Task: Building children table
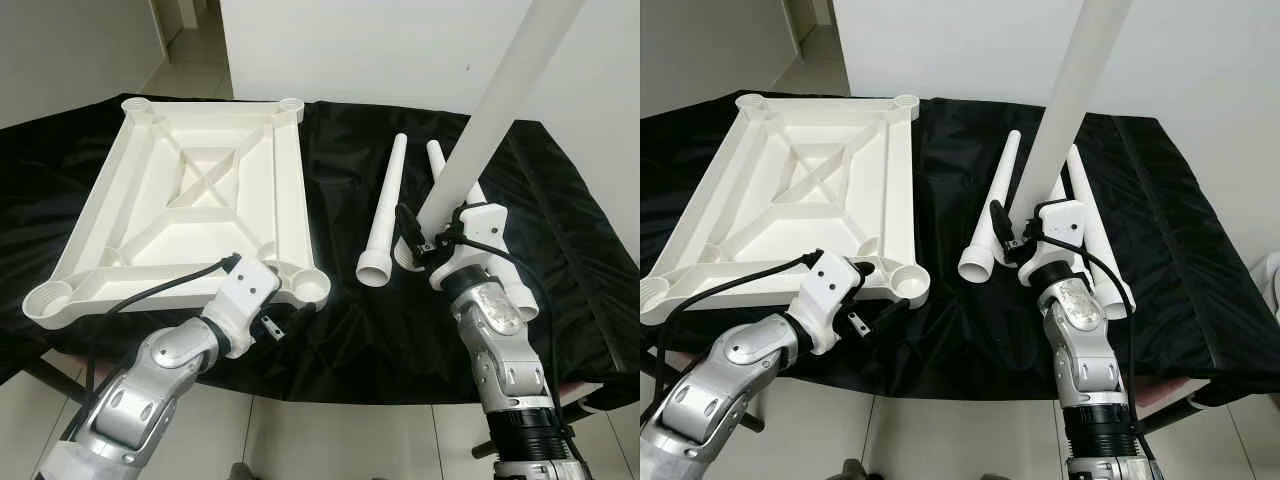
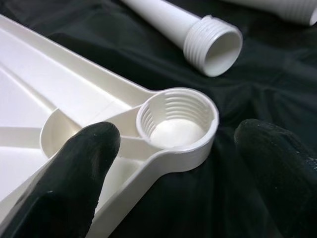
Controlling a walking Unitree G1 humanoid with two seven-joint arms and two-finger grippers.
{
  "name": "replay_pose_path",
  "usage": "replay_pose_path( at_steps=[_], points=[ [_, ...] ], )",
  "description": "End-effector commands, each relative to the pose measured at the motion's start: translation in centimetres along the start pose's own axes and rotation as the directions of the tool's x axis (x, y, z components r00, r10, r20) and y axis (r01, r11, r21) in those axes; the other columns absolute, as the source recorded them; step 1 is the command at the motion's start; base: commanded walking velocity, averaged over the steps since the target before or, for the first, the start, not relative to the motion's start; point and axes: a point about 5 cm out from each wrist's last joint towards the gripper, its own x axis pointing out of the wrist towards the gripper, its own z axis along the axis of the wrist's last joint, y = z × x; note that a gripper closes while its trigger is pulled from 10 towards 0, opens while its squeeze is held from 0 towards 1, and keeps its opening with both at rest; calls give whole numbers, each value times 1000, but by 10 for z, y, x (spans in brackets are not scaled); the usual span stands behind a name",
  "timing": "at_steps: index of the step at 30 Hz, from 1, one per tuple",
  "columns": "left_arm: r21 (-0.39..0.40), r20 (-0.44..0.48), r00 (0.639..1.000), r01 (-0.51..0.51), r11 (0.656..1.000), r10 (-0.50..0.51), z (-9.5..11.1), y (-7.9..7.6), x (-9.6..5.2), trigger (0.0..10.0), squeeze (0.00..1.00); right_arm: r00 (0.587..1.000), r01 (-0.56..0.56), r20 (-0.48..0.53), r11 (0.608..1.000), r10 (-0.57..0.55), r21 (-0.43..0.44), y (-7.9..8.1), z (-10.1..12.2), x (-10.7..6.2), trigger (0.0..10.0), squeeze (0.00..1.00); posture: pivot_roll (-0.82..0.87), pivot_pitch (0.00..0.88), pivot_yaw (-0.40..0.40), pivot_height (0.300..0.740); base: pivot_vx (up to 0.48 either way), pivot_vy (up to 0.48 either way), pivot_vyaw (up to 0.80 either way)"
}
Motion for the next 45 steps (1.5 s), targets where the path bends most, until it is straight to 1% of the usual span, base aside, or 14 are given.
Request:
replay_pose_path(
  at_steps=[1,2,9,17,20,24,27,34,40,41,42,43,44,45],
  points=[
    [29,-69,998,6,1000,-4,-9,4,1,10000,0,1000,3,25,1000,-3,-14,1,6,-1,10000,0,-123,100,36,740,0,0,0],
    [33,-86,996,10,999,-7,-11,5,2,10000,0,1000,6,25,1000,-6,-15,0,6,-1,10000,0,-124,104,39,740,0,0,0],
    [47,-111,993,34,998,-28,-11,7,6,10000,0,1000,12,25,1000,-12,-18,0,7,-3,10000,0,-128,111,47,740,0,0,0],
    [93,-147,988,61,994,-47,-14,11,12,10000,0,999,26,25,1000,-26,-16,1,6,-5,10000,0,-132,126,68,740,0,0,0],
    [99,-146,988,65,993,-50,-13,11,12,10000,0,999,26,26,1000,-26,-16,1,7,-5,10000,0,-132,126,68,740,0,0,0],
    [119,-159,983,115,986,-96,-14,9,18,10000,0,998,49,37,999,-49,-16,0,8,-5,10000,0,-146,131,93,740,0,0,0],
    [118,-159,982,122,985,-102,-13,9,18,10000,0,998,55,39,998,-54,-16,0,9,-6,10000,0,-147,131,96,740,0,0,0],
    [118,-131,979,172,978,-156,-7,-4,28,10000,0,997,69,40,997,-68,-17,-1,8,-8,10000,0,-150,131,105,740,0,0,0],
    [114,-117,979,182,977,-169,-4,-10,33,10000,0,997,73,41,997,-72,-17,-1,8,-8,10000,0,-152,132,106,740,0,0,0],
    [101,-101,980,181,978,-171,-1,-15,39,10000,0,997,73,42,997,-72,-18,0,8,-7,10000,0,-153,131,105,740,0,0,0],
    [101,-101,980,181,978,-171,-1,-15,39,10000,0,997,73,42,997,-72,-18,0,8,-7,10000,0,-153,131,105,740,0,0,0],
    [84,-74,981,188,979,-182,4,-26,48,10000,0,996,73,45,997,-72,-19,0,9,-6,10000,0,-149,132,101,740,0,0,0],
    [84,-74,981,188,979,-182,4,-26,48,10000,0,996,73,45,997,-72,-19,0,9,-6,10000,0,-149,132,101,740,0,0,0],
    [77,-58,979,198,977,-194,7,-35,53,10000,0,996,73,46,997,-72,-19,-1,9,-5,10000,0,-148,129,102,740,0,0,0]
  ],
)
